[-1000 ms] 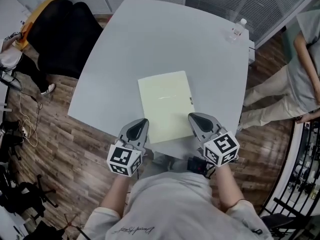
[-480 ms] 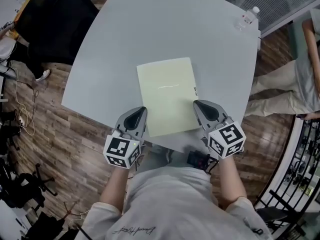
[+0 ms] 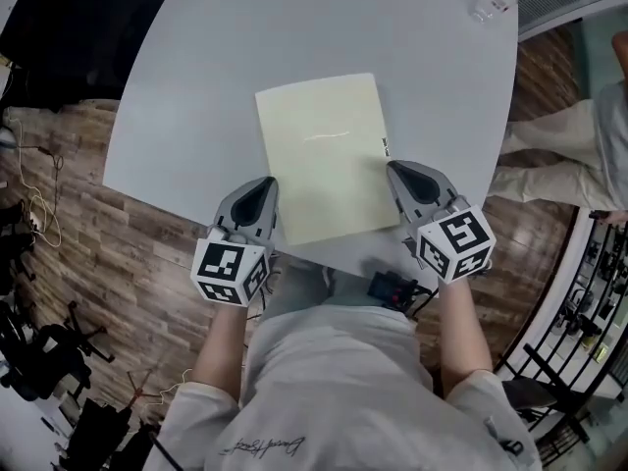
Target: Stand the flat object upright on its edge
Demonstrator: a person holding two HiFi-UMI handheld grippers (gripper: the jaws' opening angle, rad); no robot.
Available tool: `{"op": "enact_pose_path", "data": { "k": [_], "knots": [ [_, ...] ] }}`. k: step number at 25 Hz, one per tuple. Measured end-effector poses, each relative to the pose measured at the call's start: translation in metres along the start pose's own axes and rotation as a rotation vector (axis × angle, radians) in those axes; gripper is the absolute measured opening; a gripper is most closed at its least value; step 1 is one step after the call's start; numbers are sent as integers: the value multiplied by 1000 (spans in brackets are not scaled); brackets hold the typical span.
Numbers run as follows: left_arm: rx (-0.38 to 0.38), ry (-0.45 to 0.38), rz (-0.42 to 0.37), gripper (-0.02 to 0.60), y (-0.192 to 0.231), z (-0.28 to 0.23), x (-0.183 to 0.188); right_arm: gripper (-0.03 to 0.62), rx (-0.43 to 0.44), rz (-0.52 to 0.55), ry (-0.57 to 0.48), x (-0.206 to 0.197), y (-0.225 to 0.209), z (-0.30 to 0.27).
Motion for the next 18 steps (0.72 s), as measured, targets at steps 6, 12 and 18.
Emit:
{"op": "enact_pose_path", "data": {
  "k": [6,12,18],
  "knots": [
    [30,23,24,11,13,-11,-6,25,6,-7,42,-13,-14,-10],
    [50,40,81,12,23,-15,-12,25,-15,5,80,-23,-22,-20],
    [48,57,104,14,30,-20,-16,27,-1,-22,113,-30,-31,-29]
  ]
}}
Point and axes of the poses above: the fingertips, and each gripper's own axes: z backward along the fingers, y to its left, x out of its top, the point moved 9 cm from there along z, backward along the fingers, and after that the axes turned 13 degrees about z, right-handed, at the moved point
